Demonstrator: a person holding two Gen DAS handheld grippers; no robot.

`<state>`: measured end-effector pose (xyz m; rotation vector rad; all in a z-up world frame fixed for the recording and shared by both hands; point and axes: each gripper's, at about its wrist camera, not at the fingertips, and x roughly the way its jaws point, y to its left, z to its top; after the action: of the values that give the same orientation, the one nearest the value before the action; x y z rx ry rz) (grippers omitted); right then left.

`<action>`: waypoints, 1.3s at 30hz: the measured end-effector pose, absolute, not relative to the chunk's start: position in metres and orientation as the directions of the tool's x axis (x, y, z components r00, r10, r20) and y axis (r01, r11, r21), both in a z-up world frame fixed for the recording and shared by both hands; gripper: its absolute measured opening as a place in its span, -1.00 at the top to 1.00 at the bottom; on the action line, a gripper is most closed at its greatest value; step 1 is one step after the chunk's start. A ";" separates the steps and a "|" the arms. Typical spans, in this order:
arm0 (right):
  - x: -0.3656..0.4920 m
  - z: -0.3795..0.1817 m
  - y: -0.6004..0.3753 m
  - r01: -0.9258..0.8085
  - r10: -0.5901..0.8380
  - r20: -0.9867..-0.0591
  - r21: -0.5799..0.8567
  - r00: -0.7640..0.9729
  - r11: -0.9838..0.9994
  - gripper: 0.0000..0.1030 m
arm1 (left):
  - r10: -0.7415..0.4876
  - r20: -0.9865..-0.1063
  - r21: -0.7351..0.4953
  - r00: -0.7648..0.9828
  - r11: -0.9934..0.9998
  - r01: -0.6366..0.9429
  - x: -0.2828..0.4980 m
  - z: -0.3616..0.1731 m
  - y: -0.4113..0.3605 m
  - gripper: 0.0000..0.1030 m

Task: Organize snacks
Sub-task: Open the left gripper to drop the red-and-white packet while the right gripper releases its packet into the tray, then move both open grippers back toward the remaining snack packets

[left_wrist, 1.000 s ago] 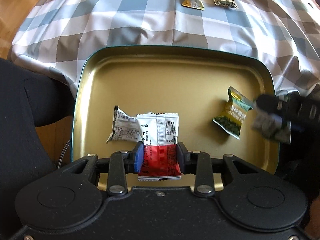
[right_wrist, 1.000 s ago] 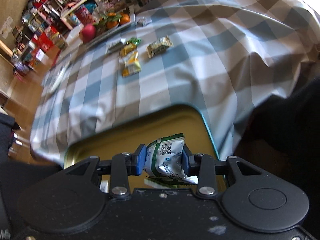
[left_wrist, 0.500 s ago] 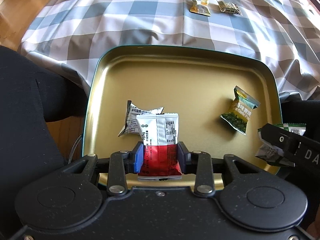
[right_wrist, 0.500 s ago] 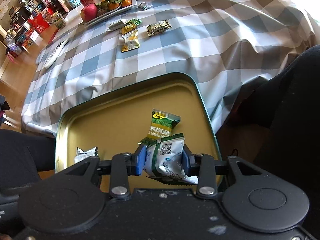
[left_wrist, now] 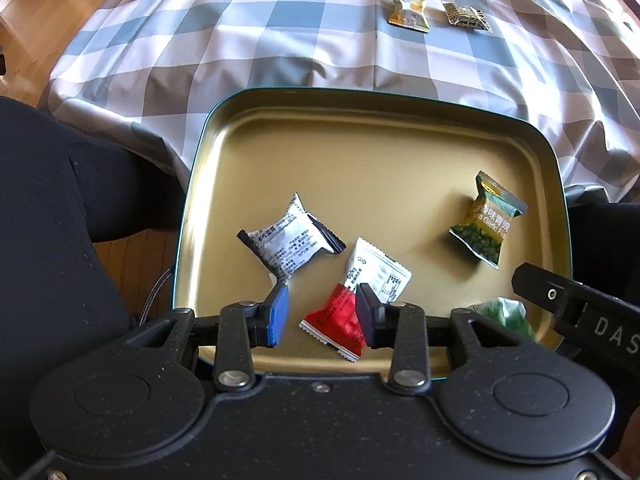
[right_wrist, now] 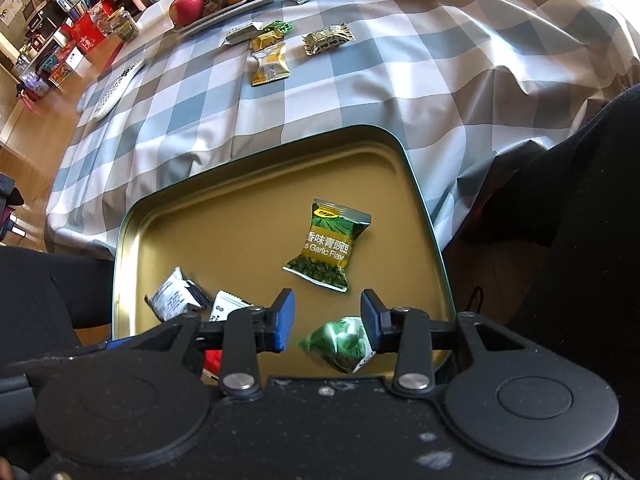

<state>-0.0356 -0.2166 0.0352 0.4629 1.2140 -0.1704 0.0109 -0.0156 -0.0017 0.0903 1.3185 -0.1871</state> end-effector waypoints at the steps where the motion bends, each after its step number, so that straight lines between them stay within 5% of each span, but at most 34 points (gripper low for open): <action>1: -0.036 0.035 -0.217 0.370 0.118 -0.931 0.251 0.347 0.894 0.23 | -0.085 -0.969 -0.041 0.234 0.982 0.186 0.011 -0.002 -0.016 0.09; 39: -0.014 -0.007 -0.206 0.352 0.246 -0.966 0.259 0.084 0.899 0.23 | -0.102 -0.994 -0.094 0.024 0.971 0.220 0.032 -0.006 -0.020 0.09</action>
<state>-0.0139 -0.2064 -0.0073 0.4926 1.5042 -0.0845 0.0320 -0.0202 -0.0057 0.0950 1.5268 -0.2496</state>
